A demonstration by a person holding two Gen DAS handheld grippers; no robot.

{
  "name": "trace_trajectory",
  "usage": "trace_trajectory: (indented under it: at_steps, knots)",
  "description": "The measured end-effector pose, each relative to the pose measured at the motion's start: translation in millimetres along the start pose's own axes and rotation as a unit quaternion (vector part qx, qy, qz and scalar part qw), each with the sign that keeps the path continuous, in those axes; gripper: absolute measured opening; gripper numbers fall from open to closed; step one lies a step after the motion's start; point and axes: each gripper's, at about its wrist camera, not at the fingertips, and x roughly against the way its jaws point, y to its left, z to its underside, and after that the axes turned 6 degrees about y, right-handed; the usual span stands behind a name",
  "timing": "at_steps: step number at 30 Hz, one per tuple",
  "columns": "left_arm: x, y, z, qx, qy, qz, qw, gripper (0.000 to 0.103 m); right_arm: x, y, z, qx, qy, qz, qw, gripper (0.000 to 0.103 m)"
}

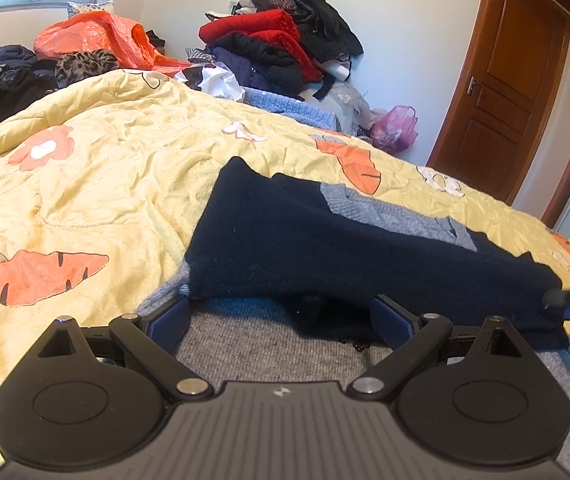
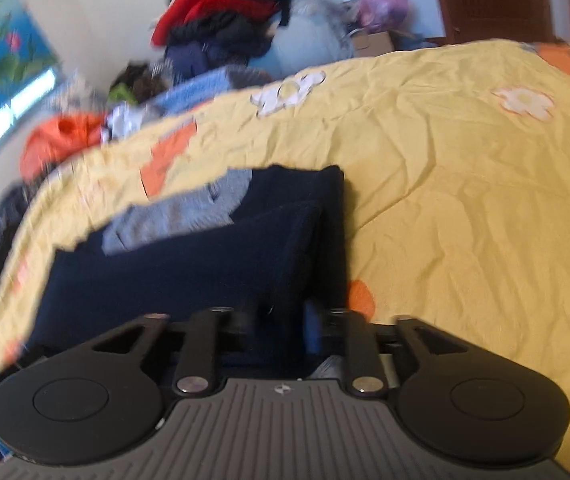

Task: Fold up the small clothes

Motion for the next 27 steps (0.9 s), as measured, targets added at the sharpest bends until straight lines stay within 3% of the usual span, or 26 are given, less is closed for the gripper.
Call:
trace_trajectory:
  at_steps: [4,8,11,13,18,22,24,27]
  knots:
    - [-1,-5,-1,-0.015,0.012,-0.013,0.9997,0.097,40,8,31,-0.004,-0.046,-0.023,0.999,0.049]
    - [19,-18,3,-0.042,0.013,-0.026,0.9987,0.097,68,24,70,0.038,-0.041,-0.04,0.998,0.05]
    - [36,-36,9,-0.063,0.011,0.001,0.998,0.097,71,40,87,0.075,-0.036,-0.026,0.996,0.05]
    - [36,-54,13,-0.091,0.026,-0.004,0.9955,0.097,65,50,90,0.089,-0.041,0.001,0.995,0.051]
    - [10,-77,28,-0.132,0.099,-0.028,0.9859,0.097,31,68,92,0.088,-0.021,0.048,0.995,0.066]
    - [22,-76,42,-0.138,0.097,-0.031,0.9852,0.099,21,84,113,0.134,-0.033,0.094,0.986,0.076]
    - [33,-72,51,-0.137,0.094,-0.029,0.9856,0.1,25,90,127,0.149,-0.034,0.11,0.982,0.094]
    - [52,-67,65,-0.139,0.091,-0.033,0.9856,0.1,33,96,152,0.176,-0.034,0.131,0.975,0.101]
